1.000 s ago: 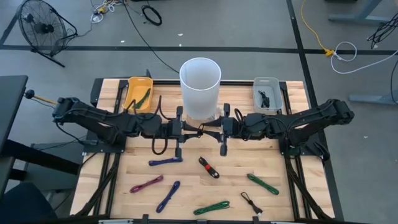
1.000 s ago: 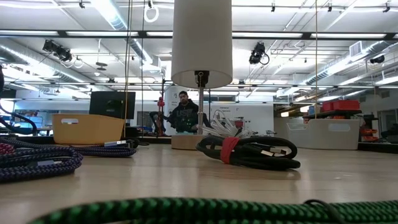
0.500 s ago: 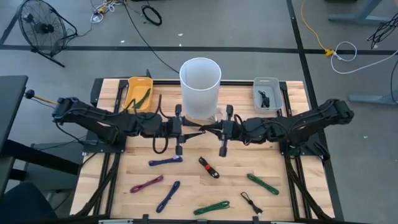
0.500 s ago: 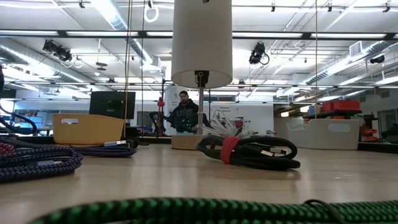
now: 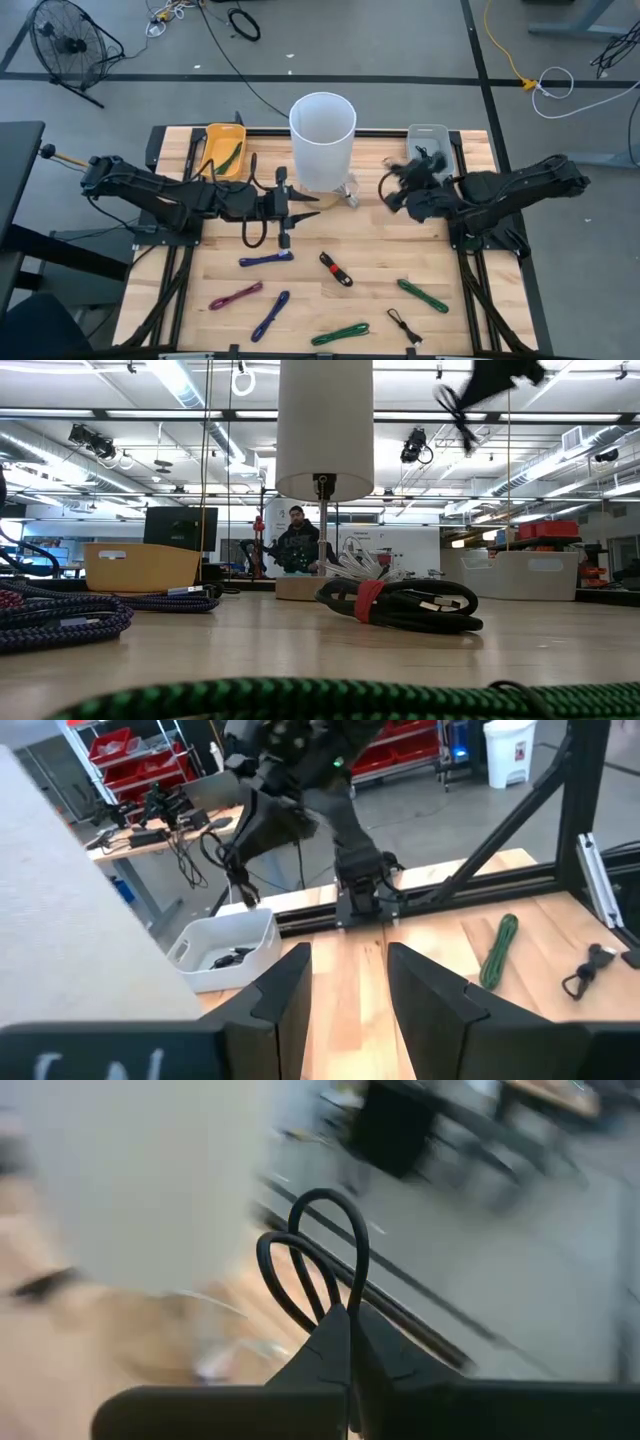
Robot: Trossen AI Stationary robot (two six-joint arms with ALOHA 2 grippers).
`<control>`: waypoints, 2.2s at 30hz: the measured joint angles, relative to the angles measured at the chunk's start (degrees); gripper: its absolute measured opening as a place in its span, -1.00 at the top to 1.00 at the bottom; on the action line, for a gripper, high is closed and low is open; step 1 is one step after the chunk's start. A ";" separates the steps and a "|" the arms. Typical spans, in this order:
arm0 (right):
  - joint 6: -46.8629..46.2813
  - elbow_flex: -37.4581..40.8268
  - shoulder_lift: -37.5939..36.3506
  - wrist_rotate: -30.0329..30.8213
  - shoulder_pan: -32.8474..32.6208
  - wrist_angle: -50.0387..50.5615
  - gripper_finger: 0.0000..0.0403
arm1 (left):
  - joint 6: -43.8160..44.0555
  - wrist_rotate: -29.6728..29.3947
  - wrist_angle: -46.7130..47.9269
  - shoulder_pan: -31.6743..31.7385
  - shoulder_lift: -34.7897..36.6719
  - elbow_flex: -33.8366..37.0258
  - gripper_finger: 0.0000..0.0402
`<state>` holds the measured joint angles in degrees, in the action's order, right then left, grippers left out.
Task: Pick & Place USB Port
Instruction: Put the black USB cable into the gray bin, then put the green USB cable into the yellow bin
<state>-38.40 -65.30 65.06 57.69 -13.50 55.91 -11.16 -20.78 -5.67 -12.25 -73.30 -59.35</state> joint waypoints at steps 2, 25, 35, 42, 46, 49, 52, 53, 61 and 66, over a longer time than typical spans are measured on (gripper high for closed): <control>-8.59 1.00 -1.47 1.50 2.54 8.07 1.00 | 0.00 -0.02 -0.04 0.04 0.00 0.00 0.30; 19.46 22.53 -3.53 -29.81 61.29 -18.44 1.00 | 1.55 1.51 -0.49 0.00 0.00 0.02 0.30; 18.99 21.88 3.05 -31.21 61.05 -17.19 1.00 | 1.57 1.51 -0.54 -0.16 -0.03 0.07 0.30; 17.74 21.88 8.02 -28.54 61.05 -17.81 0.99 | 1.57 1.52 -0.51 -0.17 -0.04 0.07 0.30; 17.46 21.88 9.28 -26.68 61.05 -17.84 0.85 | 1.57 1.51 -0.46 -0.18 -0.04 0.07 0.30; 17.74 21.88 9.26 -26.68 61.05 -17.81 0.67 | 1.60 1.52 -0.46 -0.20 -0.04 0.07 0.30; 17.70 21.88 9.26 -26.66 61.03 -17.81 0.45 | 1.60 1.51 -0.46 -0.20 -0.04 0.07 0.30; 17.62 21.88 9.26 -26.66 61.03 -17.83 0.38 | 1.60 1.53 -0.46 -0.20 -0.04 0.07 0.30; 19.40 21.88 7.90 -28.56 61.03 -18.44 -0.01 | 1.60 1.52 -0.46 -0.20 -0.04 0.07 0.30; 23.24 21.88 2.92 -34.97 61.03 -18.67 -0.02 | 1.60 1.51 -0.46 -0.22 -0.04 0.07 0.30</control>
<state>-15.17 -43.42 67.98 22.72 47.53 37.24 -9.56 -19.27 -6.13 -12.47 -73.34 -59.29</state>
